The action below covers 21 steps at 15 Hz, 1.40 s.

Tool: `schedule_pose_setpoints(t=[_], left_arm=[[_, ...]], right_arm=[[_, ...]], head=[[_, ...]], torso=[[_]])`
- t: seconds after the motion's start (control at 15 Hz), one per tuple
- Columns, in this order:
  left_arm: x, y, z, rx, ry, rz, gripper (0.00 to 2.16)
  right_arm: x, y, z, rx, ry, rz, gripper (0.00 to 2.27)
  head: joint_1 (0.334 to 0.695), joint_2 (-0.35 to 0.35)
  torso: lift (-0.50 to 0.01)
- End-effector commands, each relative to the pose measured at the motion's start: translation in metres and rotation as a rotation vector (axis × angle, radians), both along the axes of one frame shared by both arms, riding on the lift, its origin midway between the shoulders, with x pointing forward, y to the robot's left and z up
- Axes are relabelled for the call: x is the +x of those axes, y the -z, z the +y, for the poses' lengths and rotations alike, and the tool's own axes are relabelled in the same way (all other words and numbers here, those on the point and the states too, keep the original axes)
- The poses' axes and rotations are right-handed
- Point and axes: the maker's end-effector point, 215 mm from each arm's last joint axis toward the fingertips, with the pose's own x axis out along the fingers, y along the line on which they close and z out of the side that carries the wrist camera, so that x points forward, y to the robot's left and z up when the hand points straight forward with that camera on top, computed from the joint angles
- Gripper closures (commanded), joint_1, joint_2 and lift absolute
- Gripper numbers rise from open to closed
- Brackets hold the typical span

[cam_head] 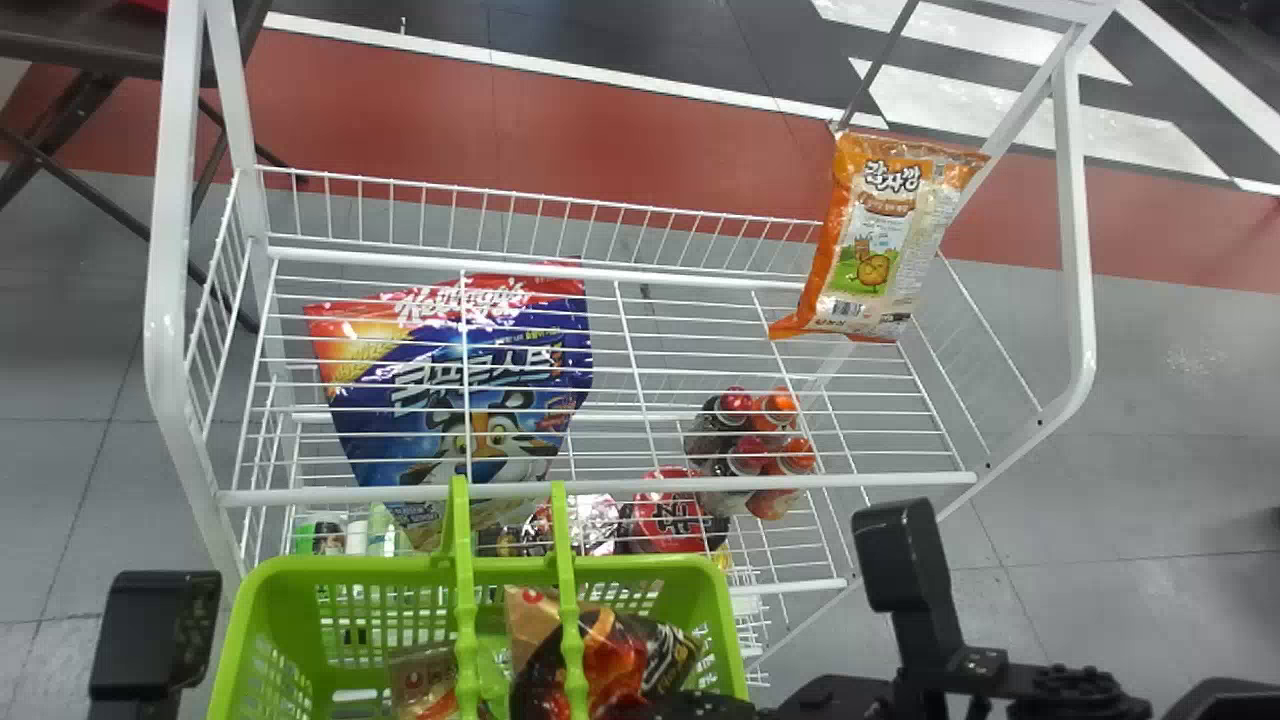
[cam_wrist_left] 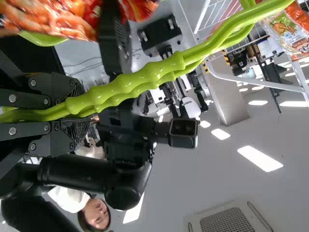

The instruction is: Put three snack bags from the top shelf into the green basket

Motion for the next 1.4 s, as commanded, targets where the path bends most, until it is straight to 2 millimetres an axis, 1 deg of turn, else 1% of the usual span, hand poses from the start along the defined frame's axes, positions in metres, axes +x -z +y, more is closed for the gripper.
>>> schedule_pose_setpoints(t=[0.0, 0.07, 0.13, 0.2, 0.33, 0.47, 0.6, 0.67, 0.73, 0.8, 0.93, 1.0, 1.07, 1.2, 1.27, 1.33], left_arm=[[0.0, -0.001, 0.0, -0.002, -0.002, 0.0, 1.39], [0.0, -0.001, 0.0, -0.002, -0.002, -0.001, 1.39], [0.0, -0.001, 0.0, -0.002, -0.002, -0.001, 1.39], [0.0, -0.001, 0.001, 0.0, -0.003, -0.001, 1.39], [0.0, -0.001, 0.0, -0.002, -0.003, 0.001, 1.39], [0.0, -0.001, 0.001, -0.002, -0.003, 0.0, 1.39], [0.0, -0.002, -0.001, -0.005, 0.0, -0.001, 1.4], [0.001, -0.002, -0.002, -0.005, 0.003, -0.004, 1.39], [0.001, -0.002, -0.003, -0.004, 0.004, -0.006, 1.39], [0.001, -0.002, -0.003, -0.004, 0.004, -0.004, 1.39], [0.001, -0.002, -0.003, -0.005, 0.006, -0.004, 1.39], [0.001, -0.002, -0.003, -0.006, 0.009, -0.004, 1.39], [0.001, -0.001, -0.004, -0.006, 0.013, -0.006, 1.39], [0.0, -0.002, -0.004, -0.009, 0.017, -0.006, 1.4], [0.0, -0.002, -0.004, -0.007, 0.018, -0.006, 1.39], [-0.002, -0.003, -0.003, -0.012, 0.017, -0.005, 1.39]], right_arm=[[0.001, 0.008, -0.015, -0.054, 0.015, 0.007, 1.85], [0.004, 0.005, -0.022, -0.071, 0.026, -0.007, 1.06], [0.008, 0.0, -0.027, -0.08, 0.035, -0.024, 0.04], [0.012, -0.007, -0.03, -0.089, 0.04, -0.046, 0.0], [0.016, -0.022, -0.028, -0.094, 0.035, -0.088, 0.03], [0.014, -0.03, -0.015, -0.053, 0.014, -0.097, 0.06], [0.012, -0.032, -0.007, -0.015, 0.01, -0.092, 0.06], [0.039, -0.051, -0.004, 0.006, 0.027, -0.205, 0.06], [0.06, -0.07, -0.002, 0.02, 0.043, -0.304, 0.06], [0.08, -0.092, 0.0, 0.044, 0.06, -0.413, 0.06], [0.121, -0.136, -0.014, 0.042, 0.123, -0.652, 0.06], [0.135, -0.153, -0.023, 0.03, 0.15, -0.758, 0.06], [0.141, -0.153, -0.029, 0.001, 0.171, -0.806, 0.06], [0.144, -0.132, -0.038, -0.023, 0.202, -0.825, 0.06], [0.142, -0.126, -0.041, -0.059, 0.211, -0.881, 0.06], [0.139, -0.124, -0.036, -0.082, 0.209, -0.954, 0.06]], head=[[0.695, -0.35], [0.695, -0.35], [0.695, -0.35], [0.695, -0.35], [0.695, -0.35], [0.695, -0.35], [0.695, -0.35], [0.695, -0.35], [0.695, -0.35], [0.695, -0.35], [0.695, -0.35], [0.695, -0.35], [0.695, -0.35], [0.695, -0.35], [0.695, -0.35], [0.695, -0.35]], torso=[[-0.045], [-0.045], [-0.045], [-0.045], [-0.045], [-0.045], [-0.045], [-0.045], [-0.045], [-0.045], [-0.045], [-0.045], [-0.045], [-0.045], [-0.045], [-0.045]])
